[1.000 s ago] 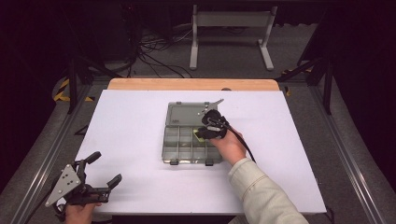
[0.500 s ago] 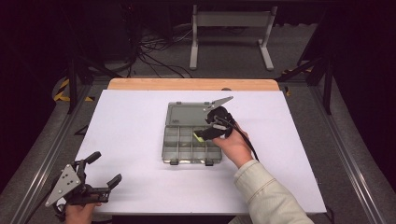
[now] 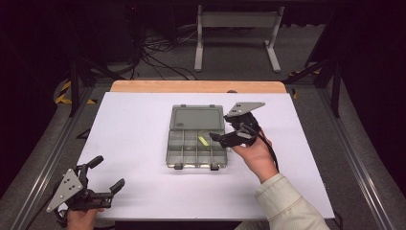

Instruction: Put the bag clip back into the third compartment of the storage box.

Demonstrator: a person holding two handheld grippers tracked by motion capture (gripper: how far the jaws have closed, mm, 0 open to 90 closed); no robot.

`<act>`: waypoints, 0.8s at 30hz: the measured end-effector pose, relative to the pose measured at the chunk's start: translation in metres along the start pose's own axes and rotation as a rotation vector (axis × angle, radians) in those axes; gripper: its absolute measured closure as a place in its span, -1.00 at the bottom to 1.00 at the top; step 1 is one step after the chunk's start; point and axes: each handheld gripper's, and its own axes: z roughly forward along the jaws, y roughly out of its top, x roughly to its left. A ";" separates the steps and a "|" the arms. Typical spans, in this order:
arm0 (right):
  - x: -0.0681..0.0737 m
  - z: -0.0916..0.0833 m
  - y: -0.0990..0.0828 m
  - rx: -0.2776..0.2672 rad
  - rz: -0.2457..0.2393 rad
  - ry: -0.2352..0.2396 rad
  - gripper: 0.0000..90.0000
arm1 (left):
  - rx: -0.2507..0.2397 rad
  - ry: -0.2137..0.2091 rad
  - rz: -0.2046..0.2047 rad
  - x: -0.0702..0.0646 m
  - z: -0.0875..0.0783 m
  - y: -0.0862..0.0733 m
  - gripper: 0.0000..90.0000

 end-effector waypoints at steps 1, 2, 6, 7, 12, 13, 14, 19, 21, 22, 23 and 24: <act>0.000 -0.005 -0.002 -0.013 0.003 -0.006 -0.66 | 0.002 0.000 0.000 0.000 0.000 0.000 -1.00; -0.001 -0.010 -0.003 -0.024 0.002 -0.012 -0.68 | 0.002 0.000 -0.002 0.000 0.000 0.000 -1.00; -0.001 -0.027 -0.011 -0.061 0.004 -0.025 -0.71 | 0.008 0.001 0.001 0.000 0.000 0.000 -1.00; -0.001 -0.032 -0.013 -0.071 0.007 -0.028 -0.71 | 0.008 0.001 0.001 0.000 0.000 0.000 -1.00; -0.001 -0.050 -0.028 -0.107 0.018 -0.050 -0.71 | 0.008 0.002 -0.001 0.000 0.000 0.000 -1.00; -0.001 -0.053 -0.031 -0.117 0.021 -0.054 -0.72 | 0.007 0.002 -0.002 0.000 0.000 0.000 -1.00; -0.001 -0.055 -0.034 -0.123 0.027 -0.058 -0.72 | 0.008 0.002 0.000 -0.001 0.000 0.000 -1.00; -0.003 -0.070 -0.051 -0.170 0.039 -0.065 -0.79 | 0.007 0.004 -0.003 -0.001 0.000 0.000 -1.00; -0.001 -0.074 -0.056 -0.185 0.034 -0.065 -0.82 | 0.008 0.005 -0.003 -0.001 0.000 0.000 -1.00; 0.000 -0.077 -0.060 -0.197 0.024 -0.075 -0.86 | 0.008 0.006 -0.003 -0.001 0.000 0.000 -1.00; 0.001 -0.079 -0.063 -0.207 0.021 -0.082 -0.90 | 0.008 0.004 0.001 -0.001 -0.001 0.000 -1.00; 0.002 -0.081 -0.066 -0.221 0.018 -0.086 -0.91 | 0.009 0.004 0.000 -0.001 -0.001 0.000 -1.00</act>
